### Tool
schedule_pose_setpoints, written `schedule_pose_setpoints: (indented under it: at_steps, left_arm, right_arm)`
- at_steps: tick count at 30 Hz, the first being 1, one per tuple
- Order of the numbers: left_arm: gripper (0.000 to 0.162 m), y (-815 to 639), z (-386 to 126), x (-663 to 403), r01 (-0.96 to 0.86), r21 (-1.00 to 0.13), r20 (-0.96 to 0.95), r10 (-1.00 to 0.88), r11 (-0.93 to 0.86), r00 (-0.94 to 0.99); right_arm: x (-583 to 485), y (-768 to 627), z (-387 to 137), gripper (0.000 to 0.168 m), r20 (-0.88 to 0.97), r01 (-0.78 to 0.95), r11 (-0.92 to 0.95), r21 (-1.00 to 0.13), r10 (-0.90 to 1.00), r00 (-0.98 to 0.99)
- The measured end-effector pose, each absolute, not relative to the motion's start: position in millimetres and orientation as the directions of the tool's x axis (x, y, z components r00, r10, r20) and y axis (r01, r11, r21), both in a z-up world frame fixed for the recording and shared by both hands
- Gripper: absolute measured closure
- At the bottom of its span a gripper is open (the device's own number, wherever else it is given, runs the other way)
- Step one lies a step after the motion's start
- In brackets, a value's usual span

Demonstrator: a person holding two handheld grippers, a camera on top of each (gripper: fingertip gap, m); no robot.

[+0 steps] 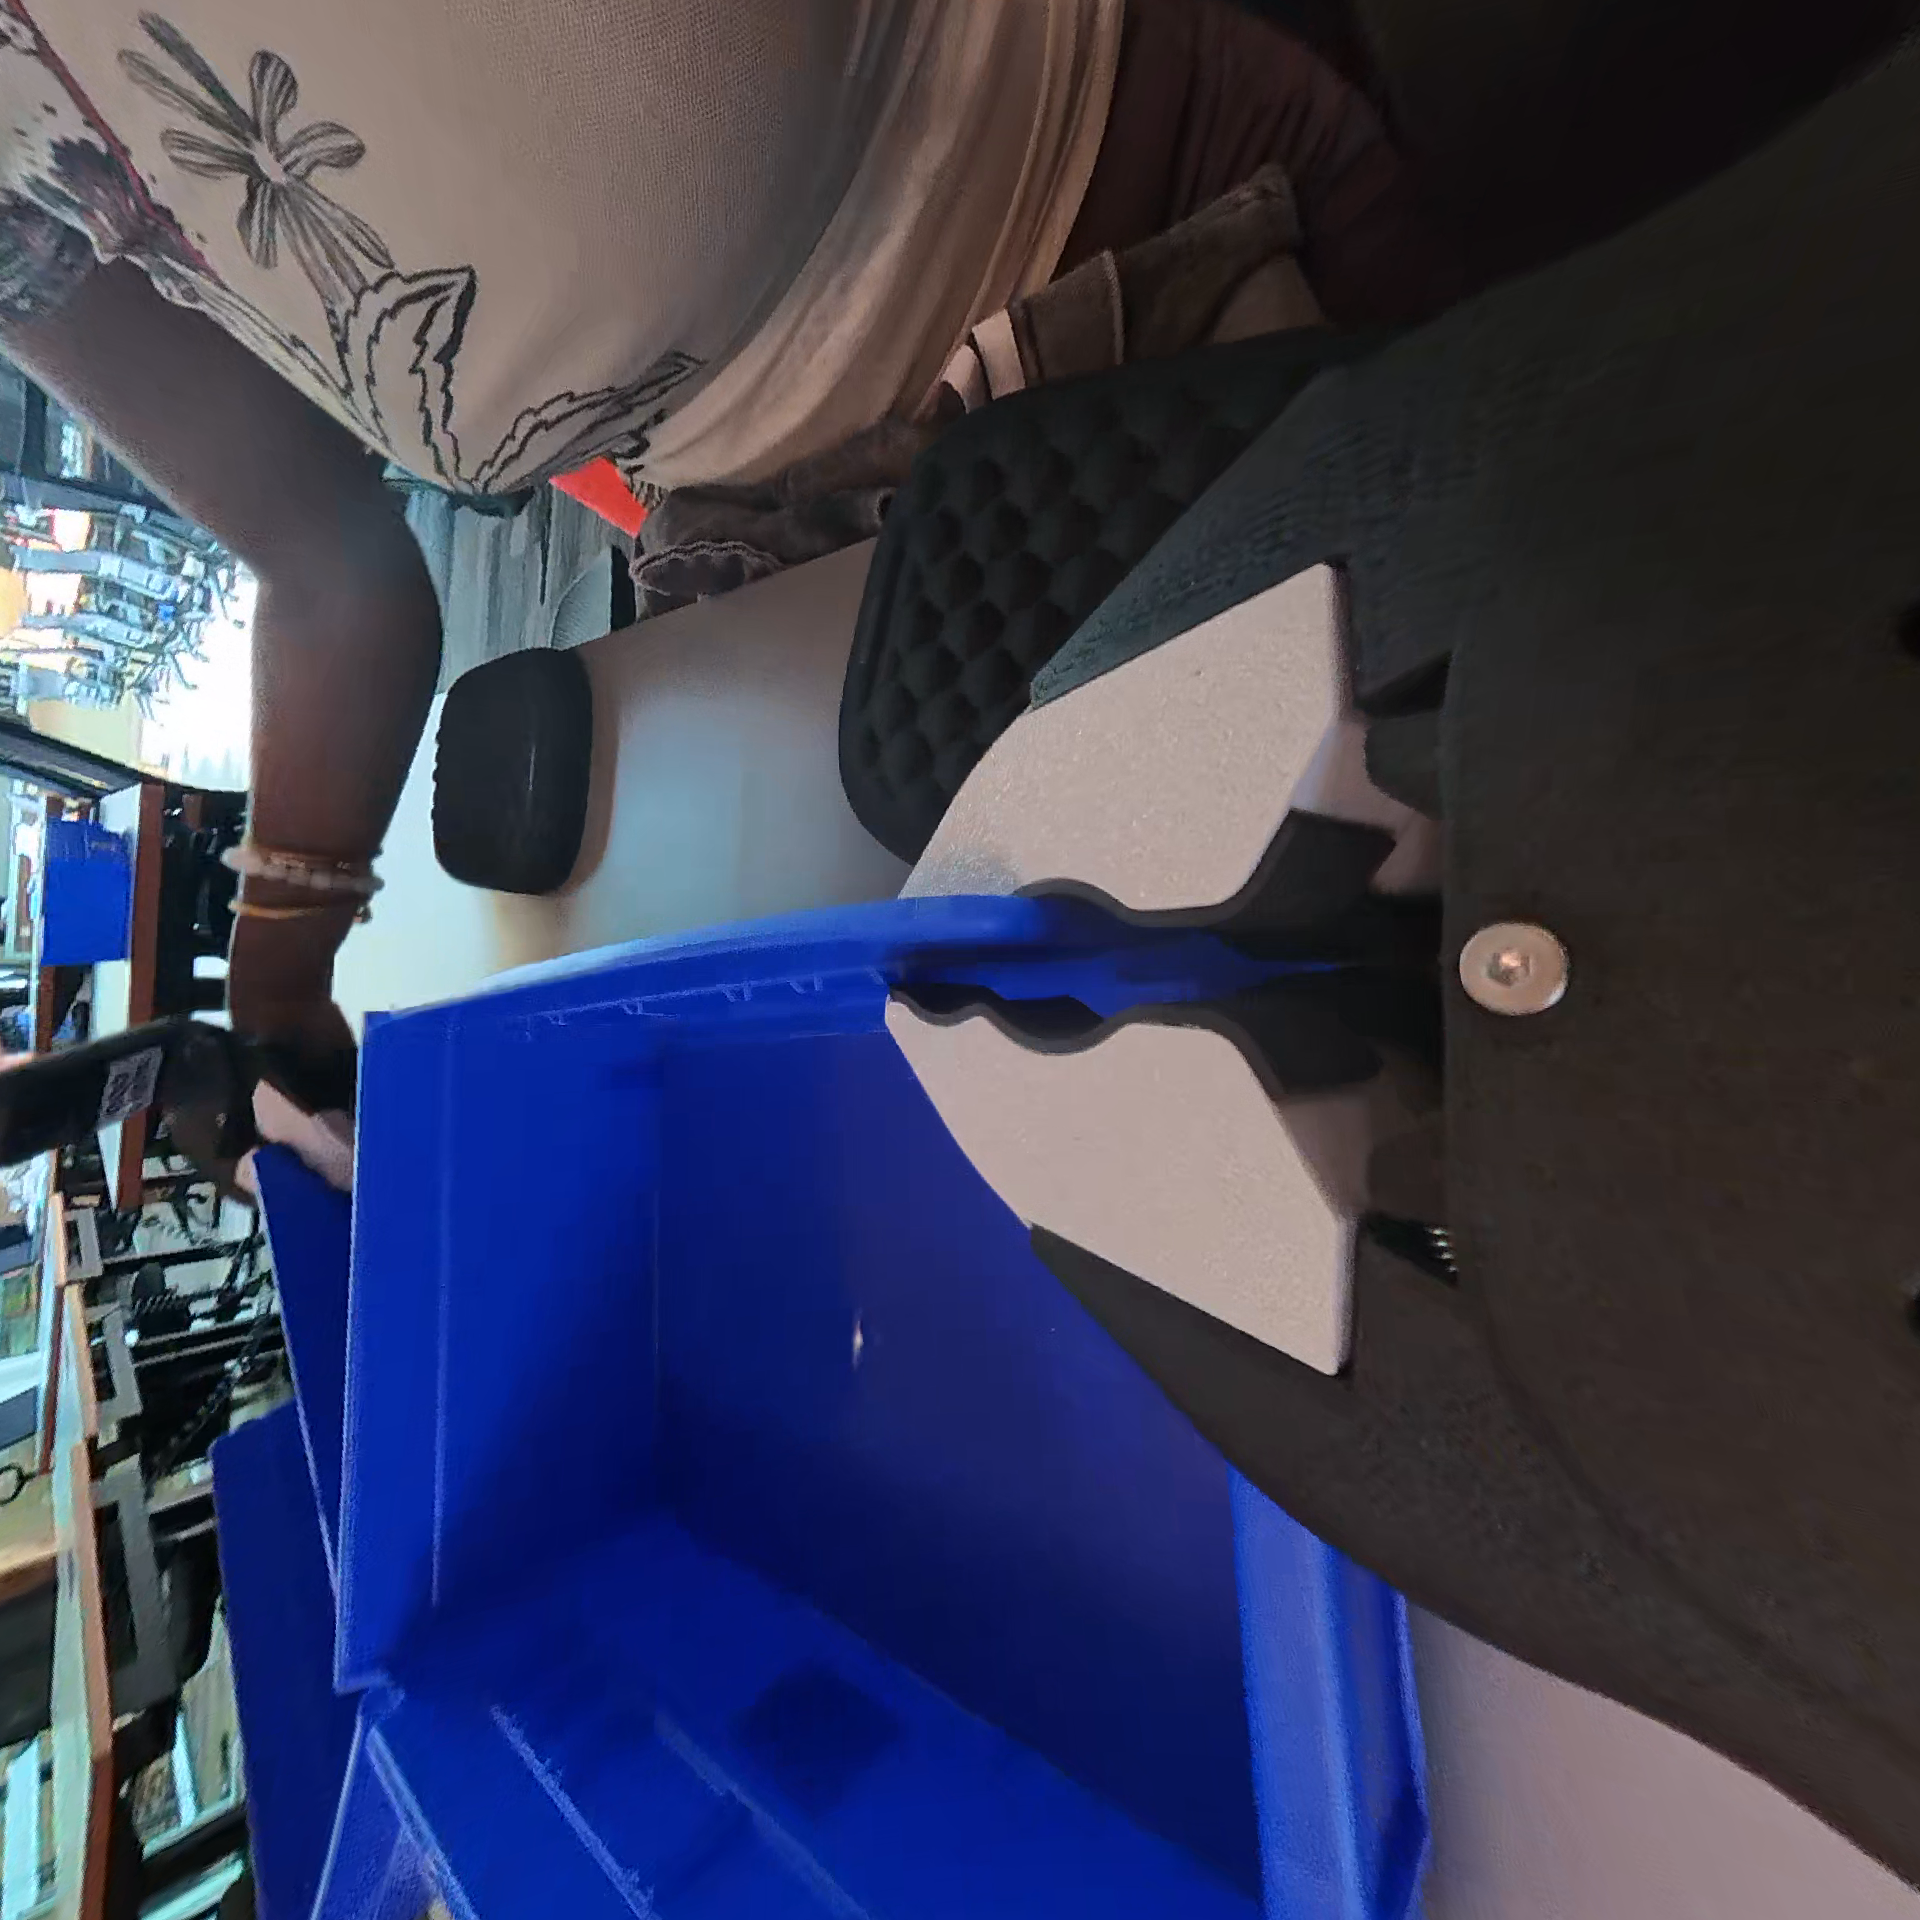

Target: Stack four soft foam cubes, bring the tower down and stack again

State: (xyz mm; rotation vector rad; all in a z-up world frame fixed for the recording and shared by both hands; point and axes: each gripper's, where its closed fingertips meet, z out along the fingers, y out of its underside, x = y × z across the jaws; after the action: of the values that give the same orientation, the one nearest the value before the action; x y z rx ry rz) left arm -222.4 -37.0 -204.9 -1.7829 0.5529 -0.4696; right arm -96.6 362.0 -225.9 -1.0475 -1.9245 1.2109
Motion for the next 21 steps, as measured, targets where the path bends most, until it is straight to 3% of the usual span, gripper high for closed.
schedule_pose_setpoints:
  at_steps: [9, 21]
  left_arm:
    - [0.155, -30.3, -203.4, -210.5, -0.071, -0.967, 0.118, -0.675, -0.246, 0.729]
    - [0.154, 2.1, -203.6, -176.2, -0.122, -0.968, 0.086, -0.743, -0.221, 0.664]
  right_arm:
    - [-132.0, 369.3, -226.3, 0.163, 0.073, 0.270, 0.289, -0.919, 0.795, -0.602]
    - [-196.2, 350.4, -225.5, 0.164, 0.049, 0.232, 0.299, -0.926, 0.703, -0.710]
